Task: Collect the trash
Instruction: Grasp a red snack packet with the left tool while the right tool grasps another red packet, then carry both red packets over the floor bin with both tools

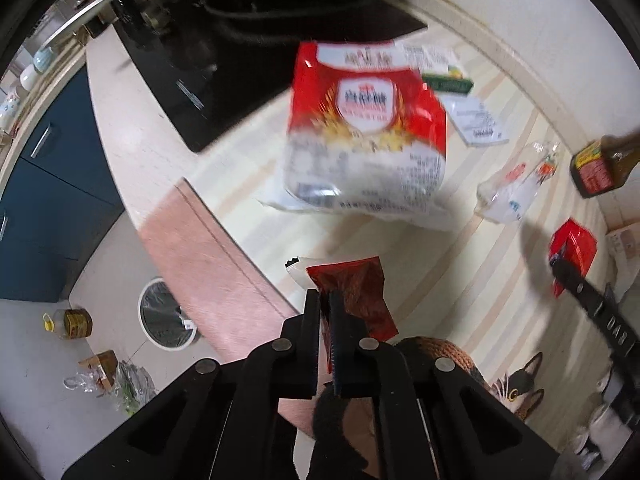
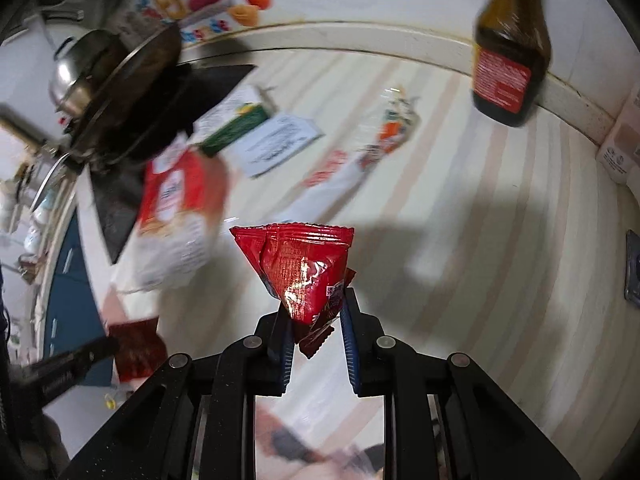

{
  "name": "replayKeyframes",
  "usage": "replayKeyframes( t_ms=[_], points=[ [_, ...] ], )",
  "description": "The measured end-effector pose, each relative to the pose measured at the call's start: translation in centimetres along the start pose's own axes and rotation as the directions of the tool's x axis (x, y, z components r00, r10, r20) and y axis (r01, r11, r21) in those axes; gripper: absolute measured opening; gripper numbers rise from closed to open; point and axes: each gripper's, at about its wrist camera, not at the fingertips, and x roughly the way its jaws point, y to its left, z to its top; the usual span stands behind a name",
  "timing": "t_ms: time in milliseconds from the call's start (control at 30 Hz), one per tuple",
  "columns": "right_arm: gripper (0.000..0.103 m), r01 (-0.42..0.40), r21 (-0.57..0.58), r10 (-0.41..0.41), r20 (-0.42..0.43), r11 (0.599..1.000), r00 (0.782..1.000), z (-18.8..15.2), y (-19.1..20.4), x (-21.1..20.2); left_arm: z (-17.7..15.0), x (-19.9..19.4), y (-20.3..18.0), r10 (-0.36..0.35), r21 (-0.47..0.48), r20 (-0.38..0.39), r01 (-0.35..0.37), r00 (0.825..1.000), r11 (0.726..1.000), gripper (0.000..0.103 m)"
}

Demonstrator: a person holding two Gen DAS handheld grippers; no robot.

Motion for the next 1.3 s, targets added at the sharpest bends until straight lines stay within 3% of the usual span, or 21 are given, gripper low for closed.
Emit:
replayKeyframes(
  t_ms=[267, 467, 600, 667, 733, 800, 867, 900, 1033, 1200, 1300],
  points=[
    [0.022, -0.074, -0.12, 0.073, -0.012, 0.99, 0.997, -1.5, 8.3, -1.9, -0.4, -3.1, 7.3, -0.064, -0.055, 0.072, 0.068, 0.995, 0.996, 0.0],
    [0.022, -0.108, -0.238, 0.096, -0.06, 0.965, 0.994, -4.5, 17.7, -0.4, -2.0, -3.2, 16.5, -0.103, -0.168, 0.106, 0.12, 0.989, 0.978, 0.0],
    [0.022, -0.084, -0.234, 0.066, -0.086, 0.969, 0.994, -6.3, 21.2, 2.8, -2.8, 0.0, 21.6, -0.242, -0.305, 0.099, 0.261, 0.965, 0.916, 0.001],
    [0.022, -0.058, -0.212, 0.04, -0.087, 0.976, 0.995, -6.5, 21.6, 4.7, -2.7, 2.5, 22.8, -0.277, -0.358, 0.068, 0.282, 0.959, 0.89, 0.001],
    [0.022, -0.04, -0.194, 0.022, -0.094, 0.98, 0.995, -6.1, 21.5, 6.2, -2.3, 4.6, 22.8, -0.268, -0.371, 0.024, 0.258, 0.963, 0.892, 0.003],
    [0.022, -0.024, -0.182, 0.007, -0.093, 0.983, 0.996, -5.7, 21.3, 6.9, -1.8, 5.8, 22.2, -0.282, -0.365, 0.016, 0.268, 0.959, 0.891, 0.021],
    [0.022, -0.003, -0.186, -0.011, -0.075, 0.983, 0.997, -5.3, 21.0, 6.8, -1.5, 6.4, 21.4, -0.297, -0.351, 0.03, 0.289, 0.954, 0.891, 0.078],
    [0.022, 0.008, -0.187, -0.021, -0.065, 0.982, 0.998, -5.1, 20.7, 6.6, -1.3, 6.3, 20.7, -0.294, -0.331, 0.041, 0.291, 0.955, 0.898, 0.084],
    [0.022, 0.037, -0.175, -0.047, -0.053, 0.984, 0.997, -4.6, 18.1, 6.0, 0.0, 6.6, 17.7, -0.255, -0.252, 0.025, 0.253, 0.967, 0.934, 0.085],
    [0.022, 0.043, -0.115, -0.053, -0.082, 0.992, 0.995, -3.8, 14.3, 6.5, 1.3, 8.7, 13.7, -0.179, -0.156, -0.077, 0.165, 0.981, 0.974, 0.085],
    [0.022, 0.043, -0.1, -0.051, -0.081, 0.994, 0.995, -3.3, 12.7, 6.3, 1.3, 9.2, 11.7, -0.049, -0.09, -0.085, 0.042, 0.995, 0.995, 0.085]
  ],
)
